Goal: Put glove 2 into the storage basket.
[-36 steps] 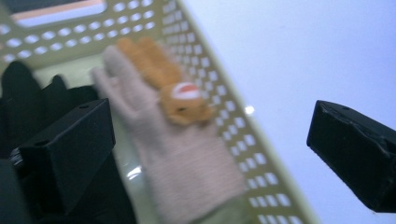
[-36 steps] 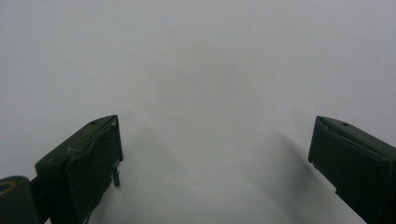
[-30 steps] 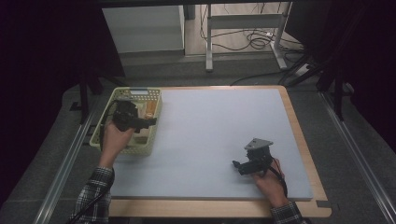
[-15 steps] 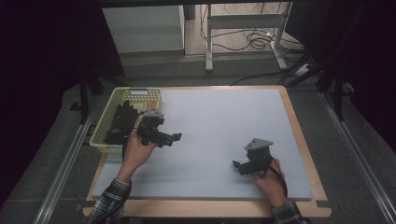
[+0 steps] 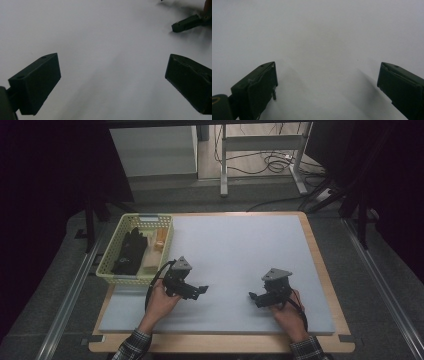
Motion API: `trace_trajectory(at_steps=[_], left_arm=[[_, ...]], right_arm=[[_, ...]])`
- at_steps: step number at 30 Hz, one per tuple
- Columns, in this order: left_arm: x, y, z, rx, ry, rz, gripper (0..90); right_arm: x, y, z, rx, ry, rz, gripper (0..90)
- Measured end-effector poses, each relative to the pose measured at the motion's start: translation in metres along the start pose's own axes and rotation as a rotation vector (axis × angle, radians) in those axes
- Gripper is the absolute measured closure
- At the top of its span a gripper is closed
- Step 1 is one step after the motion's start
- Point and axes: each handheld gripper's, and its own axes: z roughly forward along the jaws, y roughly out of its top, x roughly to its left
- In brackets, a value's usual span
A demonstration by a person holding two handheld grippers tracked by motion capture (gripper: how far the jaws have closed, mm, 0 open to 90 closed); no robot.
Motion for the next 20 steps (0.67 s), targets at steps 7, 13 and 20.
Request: trace_trajectory(at_steps=[7,13,20], left_arm=[[0.000,-0.022,0.017,0.069,0.027,0.005,0.7],[-0.004,-0.033,0.026,0.085,0.069,0.043,0.0],[-0.004,-0.033,0.026,0.087,0.068,0.041,0.0]], right_arm=[[0.000,0.000,0.000,0.001,-0.001,-0.001,2.7],[0.000,0.000,0.000,0.001,-0.001,0.000,2.6],[0.000,0.000,0.000,0.001,0.001,0.001,2.7]])
